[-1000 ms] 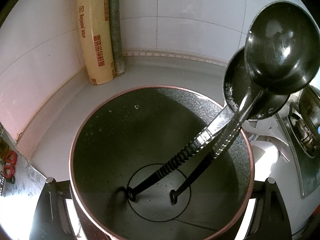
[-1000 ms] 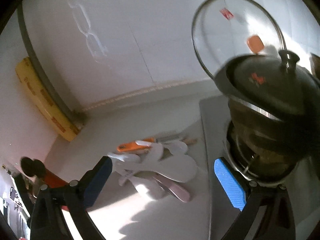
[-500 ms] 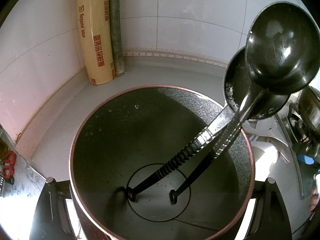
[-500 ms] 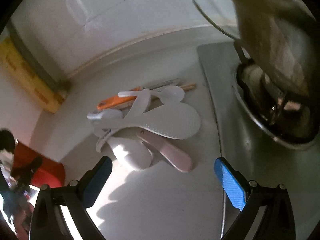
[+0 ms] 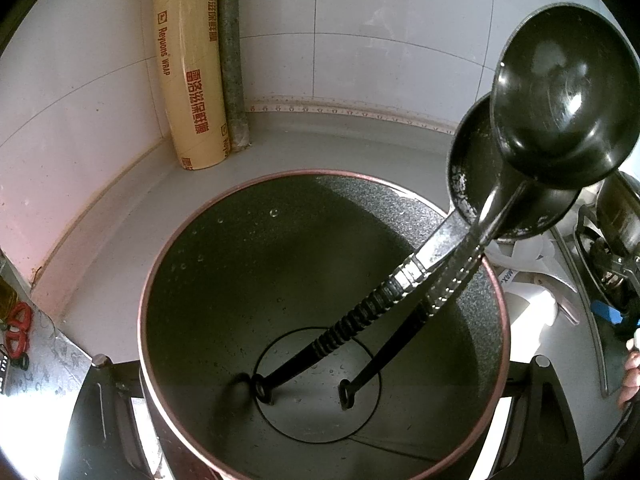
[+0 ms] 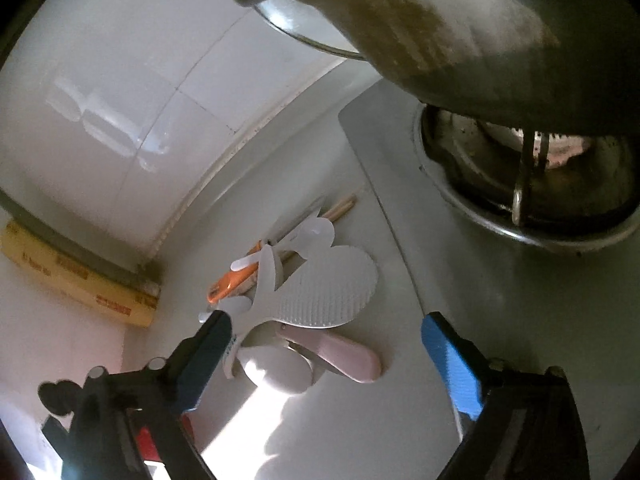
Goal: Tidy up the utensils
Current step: 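Close the right tool on the white rice paddle in the pile, then lift the white rice paddle with the right tool toward the red holder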
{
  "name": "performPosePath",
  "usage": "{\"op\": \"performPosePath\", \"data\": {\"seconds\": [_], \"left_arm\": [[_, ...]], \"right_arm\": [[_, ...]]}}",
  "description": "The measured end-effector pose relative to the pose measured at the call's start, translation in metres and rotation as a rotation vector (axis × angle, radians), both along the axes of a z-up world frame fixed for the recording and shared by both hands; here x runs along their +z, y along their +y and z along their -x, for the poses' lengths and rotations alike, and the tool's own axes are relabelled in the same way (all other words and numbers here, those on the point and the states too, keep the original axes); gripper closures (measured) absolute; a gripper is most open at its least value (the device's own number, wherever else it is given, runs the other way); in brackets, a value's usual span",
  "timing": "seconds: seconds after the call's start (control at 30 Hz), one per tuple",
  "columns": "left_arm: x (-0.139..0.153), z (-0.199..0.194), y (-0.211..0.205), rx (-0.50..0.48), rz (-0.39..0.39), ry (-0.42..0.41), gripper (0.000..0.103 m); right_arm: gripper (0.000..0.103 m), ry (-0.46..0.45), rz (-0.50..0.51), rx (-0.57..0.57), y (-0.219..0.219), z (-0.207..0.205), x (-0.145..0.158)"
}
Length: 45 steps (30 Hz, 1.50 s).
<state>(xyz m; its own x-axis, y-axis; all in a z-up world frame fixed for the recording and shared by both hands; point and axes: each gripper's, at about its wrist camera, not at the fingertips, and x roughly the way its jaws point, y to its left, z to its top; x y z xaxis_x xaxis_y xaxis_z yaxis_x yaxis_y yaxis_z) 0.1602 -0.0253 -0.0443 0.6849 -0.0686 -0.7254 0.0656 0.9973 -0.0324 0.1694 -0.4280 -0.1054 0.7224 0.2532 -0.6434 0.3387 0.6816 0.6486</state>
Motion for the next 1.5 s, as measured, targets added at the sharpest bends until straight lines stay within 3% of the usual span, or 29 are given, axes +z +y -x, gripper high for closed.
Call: {"op": "performPosePath", "data": {"seconds": [0.23,0.67,1.0,1.2,1.5], "left_arm": [[0.000,-0.001,0.000,0.003,0.000,-0.001,0.013],[0.002,-0.003,0.001,0.000,-0.001,0.000,0.013],[-0.001,-0.006,-0.001,0.004,-0.011,0.012,0.013],[-0.008,-0.007,-0.001,0.002,-0.013,0.043,0.013],[-0.001,-0.006,-0.001,0.008,-0.009,0.008,0.013]], "right_arm": [[0.025,0.014,-0.115,-0.011,0.001,-0.007,-0.009],[0.056,0.048,-0.181,-0.068,0.010,-0.021,-0.030],[0.059,0.032,-0.198,-0.162,0.011,-0.030,-0.032],[0.076,0.036,-0.210,-0.216,0.009,-0.030,-0.036],[0.086,-0.046,-0.169,-0.196,0.009,-0.024,-0.022]]}}
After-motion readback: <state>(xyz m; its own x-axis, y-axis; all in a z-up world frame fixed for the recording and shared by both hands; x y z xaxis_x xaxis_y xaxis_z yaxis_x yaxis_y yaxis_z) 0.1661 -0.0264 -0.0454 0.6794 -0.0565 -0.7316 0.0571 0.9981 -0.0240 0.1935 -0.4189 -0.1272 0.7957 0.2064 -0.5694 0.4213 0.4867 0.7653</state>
